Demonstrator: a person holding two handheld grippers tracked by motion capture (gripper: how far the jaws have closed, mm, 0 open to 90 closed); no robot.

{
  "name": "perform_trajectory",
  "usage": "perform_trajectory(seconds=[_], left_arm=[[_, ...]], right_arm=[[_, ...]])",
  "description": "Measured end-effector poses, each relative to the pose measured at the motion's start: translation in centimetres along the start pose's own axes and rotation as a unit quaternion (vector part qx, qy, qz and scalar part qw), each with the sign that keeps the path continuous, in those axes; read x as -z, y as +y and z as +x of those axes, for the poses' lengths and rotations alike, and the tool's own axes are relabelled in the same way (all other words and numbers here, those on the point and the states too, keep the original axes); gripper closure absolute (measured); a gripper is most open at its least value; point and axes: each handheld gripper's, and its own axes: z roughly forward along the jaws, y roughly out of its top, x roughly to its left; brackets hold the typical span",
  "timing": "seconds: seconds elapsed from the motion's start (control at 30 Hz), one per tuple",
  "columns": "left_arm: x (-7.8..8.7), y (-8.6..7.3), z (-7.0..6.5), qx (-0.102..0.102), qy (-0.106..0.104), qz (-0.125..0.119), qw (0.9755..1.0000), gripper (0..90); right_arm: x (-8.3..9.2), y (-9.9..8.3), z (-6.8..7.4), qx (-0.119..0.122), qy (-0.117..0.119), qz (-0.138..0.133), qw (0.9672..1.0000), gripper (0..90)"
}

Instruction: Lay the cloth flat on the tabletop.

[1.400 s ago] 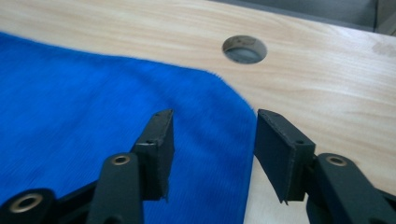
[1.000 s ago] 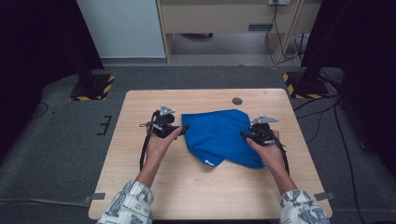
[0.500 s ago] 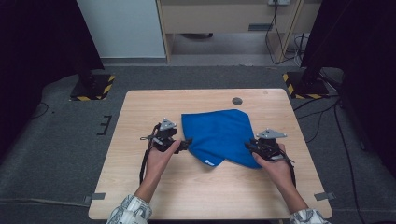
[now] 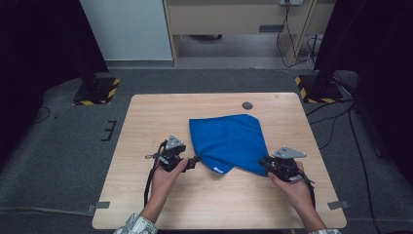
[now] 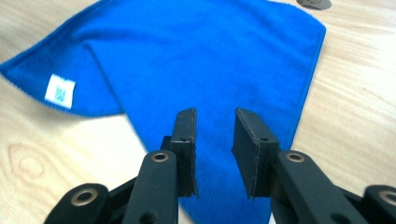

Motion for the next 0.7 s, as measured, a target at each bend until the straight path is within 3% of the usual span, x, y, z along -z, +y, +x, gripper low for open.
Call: perform_trajectory(seconds=[0.23,0.37,0.7], left_arm=[[0.0,-1.3,-2.5,-0.012,-0.008,0.009,0.9999,23.3],[-0.3,-1.8,-4.4,-0.035,-0.022,0.016,0.999,23.8],[-2.1,-1.7,-6.4,-0.067,-0.034,0.014,0.997,23.9]], right_arm=[[0.9,-0.5,0.6,0.015,-0.001,0.0,0.9999,67.0],[1.6,-0.8,0.3,0.019,-0.006,-0.003,0.9998,65.2],[1.7,-0.9,0.0,0.014,-0.007,0.007,0.9999,64.6]])
